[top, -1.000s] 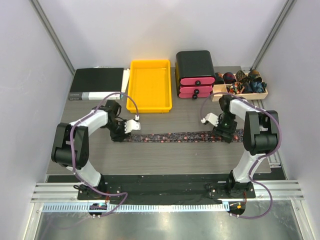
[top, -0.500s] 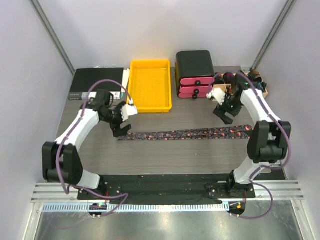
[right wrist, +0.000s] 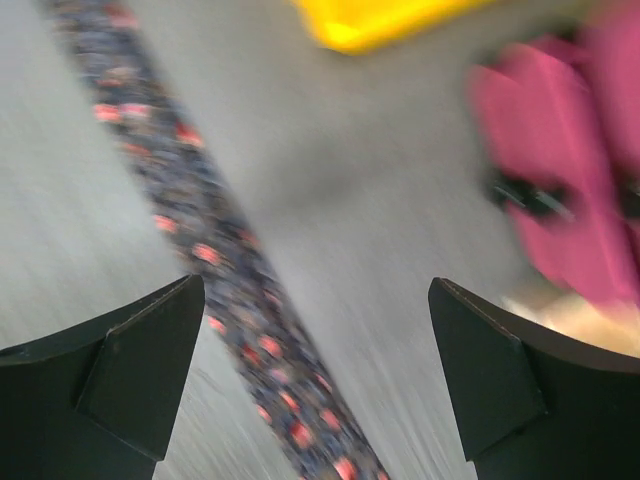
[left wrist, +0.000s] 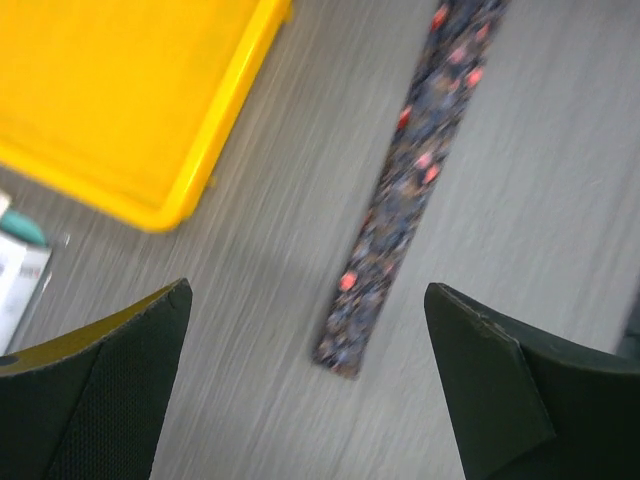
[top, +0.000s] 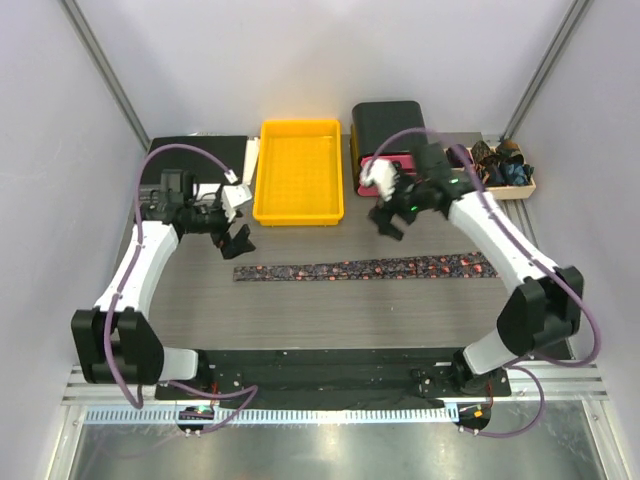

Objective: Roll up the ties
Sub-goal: Roll the tie at the center of the board.

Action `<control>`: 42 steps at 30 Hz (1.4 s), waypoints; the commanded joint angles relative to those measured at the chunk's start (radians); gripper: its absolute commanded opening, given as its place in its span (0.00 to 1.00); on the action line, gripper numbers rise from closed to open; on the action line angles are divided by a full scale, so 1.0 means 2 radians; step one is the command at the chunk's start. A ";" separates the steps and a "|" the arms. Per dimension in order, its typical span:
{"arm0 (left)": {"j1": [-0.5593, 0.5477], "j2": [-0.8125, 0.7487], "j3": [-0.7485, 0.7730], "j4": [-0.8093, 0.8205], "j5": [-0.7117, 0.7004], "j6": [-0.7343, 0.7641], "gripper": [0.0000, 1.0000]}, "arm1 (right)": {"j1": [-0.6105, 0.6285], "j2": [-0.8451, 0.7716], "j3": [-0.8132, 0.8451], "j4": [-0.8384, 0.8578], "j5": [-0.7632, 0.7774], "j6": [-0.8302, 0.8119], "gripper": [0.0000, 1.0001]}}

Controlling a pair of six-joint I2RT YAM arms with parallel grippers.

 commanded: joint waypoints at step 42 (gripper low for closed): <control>-0.017 0.132 -0.086 -0.022 -0.076 0.300 0.81 | 0.178 0.229 -0.190 0.446 -0.056 0.706 0.11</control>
